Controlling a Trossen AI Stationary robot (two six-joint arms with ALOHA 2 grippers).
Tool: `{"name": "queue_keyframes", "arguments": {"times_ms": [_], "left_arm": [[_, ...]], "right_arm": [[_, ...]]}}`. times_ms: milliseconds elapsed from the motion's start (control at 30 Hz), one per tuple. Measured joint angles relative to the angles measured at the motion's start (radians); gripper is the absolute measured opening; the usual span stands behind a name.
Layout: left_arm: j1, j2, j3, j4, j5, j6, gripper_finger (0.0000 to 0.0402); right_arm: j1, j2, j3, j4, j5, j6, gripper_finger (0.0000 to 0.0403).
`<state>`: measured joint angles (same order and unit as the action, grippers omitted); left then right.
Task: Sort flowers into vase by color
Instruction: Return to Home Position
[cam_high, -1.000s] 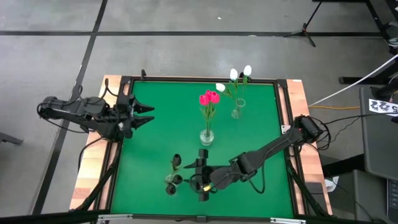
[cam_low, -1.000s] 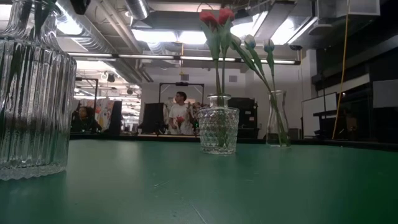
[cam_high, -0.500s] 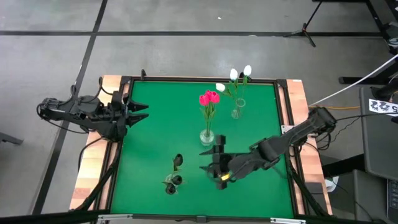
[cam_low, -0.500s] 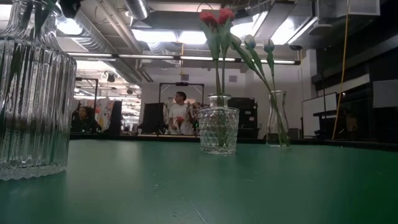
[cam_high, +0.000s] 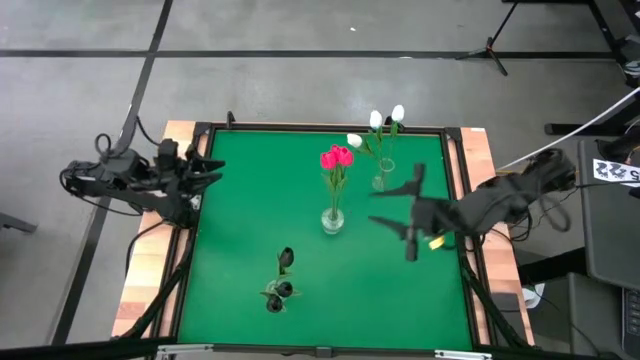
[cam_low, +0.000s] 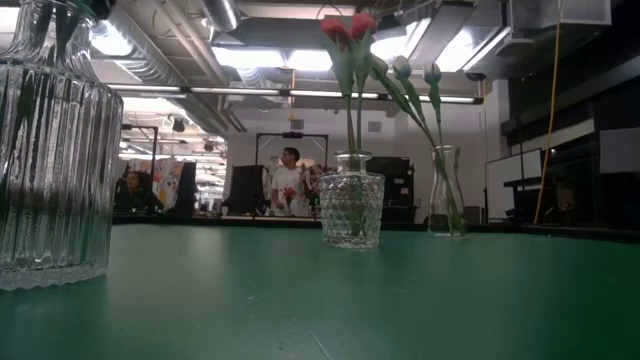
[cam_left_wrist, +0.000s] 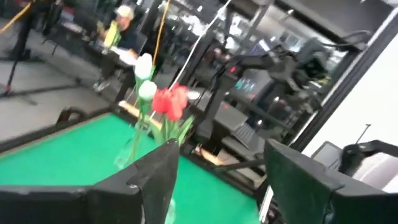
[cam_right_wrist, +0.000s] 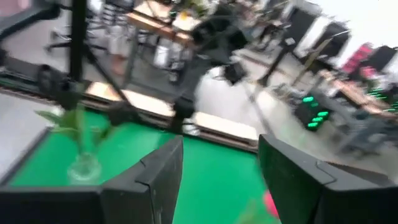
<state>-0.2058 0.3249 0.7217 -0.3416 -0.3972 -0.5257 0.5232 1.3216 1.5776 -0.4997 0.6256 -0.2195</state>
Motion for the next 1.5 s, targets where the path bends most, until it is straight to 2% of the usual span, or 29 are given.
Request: {"name": "queue_keyframes", "arguments": {"times_ms": [67,133,233,333,400,567,667,800,900,967,1133,1267,1500], "left_arm": [[0.000,-0.021,0.000,0.003,0.008,0.038,0.0230],[0.000,-0.041,0.000,0.004,0.033,0.063,0.0230],[0.000,-0.073,0.000,0.002,0.059,0.076,0.0230],[0.000,-0.111,0.000,0.001,0.106,0.088,0.0230],[0.000,-0.141,0.000,0.002,0.137,0.106,0.0230],[0.000,-0.215,0.000,0.038,0.237,0.142,0.0230],[0.000,-0.254,-0.001,0.042,0.244,0.160,0.0230],[0.000,-0.318,-0.058,0.047,0.245,0.184,0.0230],[0.000,-0.317,-0.113,0.059,0.240,0.165,0.0230],[0.000,-0.318,-0.174,0.134,0.250,0.128,0.0230],[0.000,-0.317,-0.350,0.339,0.308,0.086,0.0230],[0.003,-0.317,-0.465,0.455,0.310,0.067,0.0230],[0.023,-0.318,-0.520,0.506,0.306,0.058,0.0230]], "right_arm": [[0.000,-0.042,0.000,-0.036,0.040,-0.025,0.0209],[-0.012,-0.080,-0.003,-0.076,0.036,-0.024,0.0209],[-0.053,-0.146,-0.050,-0.043,-0.059,-0.062,0.0209],[-0.090,-0.236,-0.169,0.123,-0.238,-0.155,0.0209],[-0.121,-0.307,-0.277,0.235,-0.304,-0.175,0.0209],[-0.139,-0.495,-0.592,0.499,-0.294,-0.149,0.0209],[-0.137,-0.571,-0.766,0.686,-0.299,-0.155,0.0209],[-0.138,-0.634,-0.965,0.895,-0.296,-0.138,0.0209],[-0.138,-0.662,-1.086,1.038,-0.293,-0.126,0.0209],[-0.138,-0.674,-1.137,1.121,-0.288,-0.125,0.0209],[-0.138,-0.717,-1.222,1.160,-0.281,-0.127,0.0209],[-0.138,-0.778,-1.271,1.154,-0.269,-0.126,0.0209],[-0.138,-1.034,-1.361,1.129,-0.271,-0.161,0.0209]]}}
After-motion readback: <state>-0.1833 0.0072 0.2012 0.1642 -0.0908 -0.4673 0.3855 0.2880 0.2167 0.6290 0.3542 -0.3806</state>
